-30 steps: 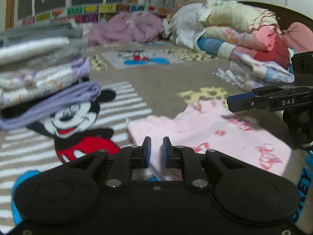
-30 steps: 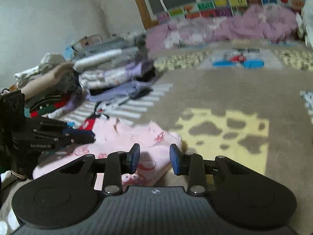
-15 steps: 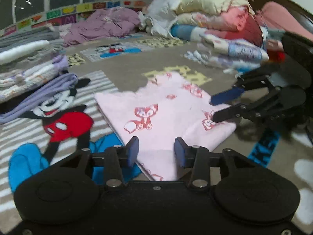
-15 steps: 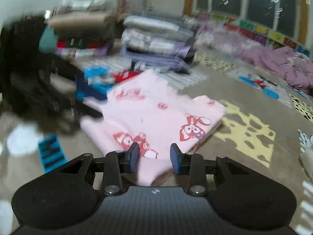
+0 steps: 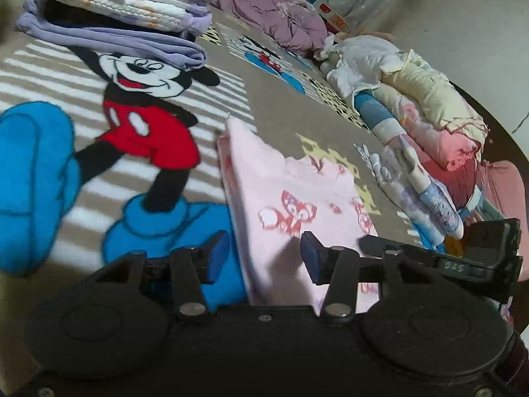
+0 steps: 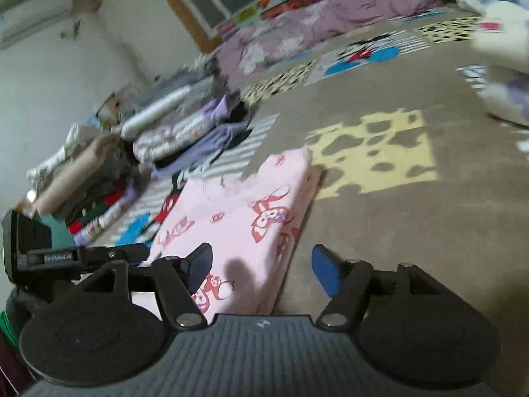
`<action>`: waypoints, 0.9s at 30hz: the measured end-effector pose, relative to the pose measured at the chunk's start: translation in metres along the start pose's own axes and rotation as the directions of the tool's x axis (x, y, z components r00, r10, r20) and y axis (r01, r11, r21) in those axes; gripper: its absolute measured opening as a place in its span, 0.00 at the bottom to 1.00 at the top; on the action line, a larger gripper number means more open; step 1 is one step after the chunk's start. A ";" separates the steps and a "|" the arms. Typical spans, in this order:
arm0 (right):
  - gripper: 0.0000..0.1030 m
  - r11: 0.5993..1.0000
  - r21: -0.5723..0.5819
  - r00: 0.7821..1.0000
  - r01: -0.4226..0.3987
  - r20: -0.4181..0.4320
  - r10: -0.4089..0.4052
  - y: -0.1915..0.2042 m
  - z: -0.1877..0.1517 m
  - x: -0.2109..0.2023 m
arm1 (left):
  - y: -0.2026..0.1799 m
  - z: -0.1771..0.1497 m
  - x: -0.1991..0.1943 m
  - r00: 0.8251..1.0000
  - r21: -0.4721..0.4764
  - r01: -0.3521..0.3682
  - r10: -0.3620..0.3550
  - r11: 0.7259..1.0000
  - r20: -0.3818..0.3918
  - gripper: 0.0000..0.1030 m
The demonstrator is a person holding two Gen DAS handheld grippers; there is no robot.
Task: Fold clothes
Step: 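Grasp the folded garment edges with the left and right grippers, then carry the folded garment with both grippers onto the stack of folded clothes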
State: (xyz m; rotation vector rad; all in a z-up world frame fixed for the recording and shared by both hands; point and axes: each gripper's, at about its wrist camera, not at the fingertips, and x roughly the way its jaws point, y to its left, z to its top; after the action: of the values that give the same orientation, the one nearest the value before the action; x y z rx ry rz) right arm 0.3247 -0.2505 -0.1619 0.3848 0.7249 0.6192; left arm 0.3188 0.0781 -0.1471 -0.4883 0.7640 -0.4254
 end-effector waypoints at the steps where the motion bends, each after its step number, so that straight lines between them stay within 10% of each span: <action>1: 0.54 1.000 -0.012 1.000 0.000 -0.013 0.000 0.001 0.002 0.008 | 0.001 0.003 0.003 1.000 -0.015 0.005 -0.005 1.000 0.002 0.44; 12: 0.44 0.999 0.039 0.999 -0.028 -0.016 0.029 -0.008 0.015 0.028 | 0.009 0.012 0.023 0.996 -0.081 0.085 -0.084 0.993 0.025 0.21; 17: 0.23 0.996 0.047 0.997 -0.071 -0.012 0.072 -0.007 0.013 0.026 | 0.002 0.011 0.012 0.988 -0.077 0.144 -0.139 0.987 0.063 0.15; 27: 0.19 0.942 0.213 0.957 -0.260 0.190 0.221 -0.024 0.012 -0.031 | -0.038 0.014 0.009 0.966 -0.103 0.250 -0.239 0.963 0.102 0.15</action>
State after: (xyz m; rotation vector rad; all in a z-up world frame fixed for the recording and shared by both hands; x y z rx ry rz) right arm 0.3245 -0.2897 -0.1507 0.7458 0.5987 0.7247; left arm 0.3280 0.0460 -0.1224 -0.7099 0.6466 -0.5878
